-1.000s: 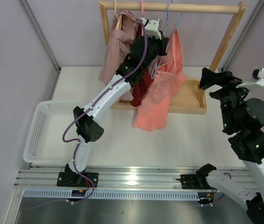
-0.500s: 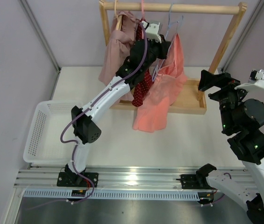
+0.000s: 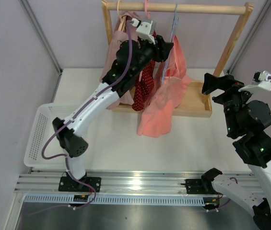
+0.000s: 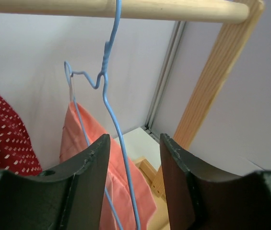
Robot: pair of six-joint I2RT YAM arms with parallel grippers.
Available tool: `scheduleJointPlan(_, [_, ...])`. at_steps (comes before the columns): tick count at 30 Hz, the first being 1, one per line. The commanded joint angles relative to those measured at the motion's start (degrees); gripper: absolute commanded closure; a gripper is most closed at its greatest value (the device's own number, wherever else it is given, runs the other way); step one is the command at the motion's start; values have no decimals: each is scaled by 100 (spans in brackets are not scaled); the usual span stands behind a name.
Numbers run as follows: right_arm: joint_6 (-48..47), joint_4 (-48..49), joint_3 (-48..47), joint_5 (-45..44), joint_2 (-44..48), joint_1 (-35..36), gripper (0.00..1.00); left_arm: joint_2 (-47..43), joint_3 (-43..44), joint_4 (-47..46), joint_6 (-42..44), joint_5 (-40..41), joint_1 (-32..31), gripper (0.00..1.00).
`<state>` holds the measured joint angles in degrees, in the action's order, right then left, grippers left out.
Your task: Place the skirt on the hanger
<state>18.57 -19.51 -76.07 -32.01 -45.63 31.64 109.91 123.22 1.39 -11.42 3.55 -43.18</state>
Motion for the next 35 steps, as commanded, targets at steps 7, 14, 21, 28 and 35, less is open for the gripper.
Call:
scheduleJointPlan(7, [217,-553,93,309,-262,-26,1,-2953,-2397,186,52,-311,-24,39])
scheduleJointPlan(14, [428,-1028,268,424,-403,-26,1,-4914,-4110,1143,210,-215,-24,37])
scheduleJointPlan(21, [578,-1266,461,494,-606,-26,1,-6453,-5543,2004,403,102,-15,36])
scheduleJointPlan(28, [595,-1116,699,538,-570,-26,1,-7053,-6011,2155,588,410,-15,34])
scheduleJointPlan(35, [718,-994,796,397,-579,-35,1,-6930,-5844,2304,843,278,-6,34])
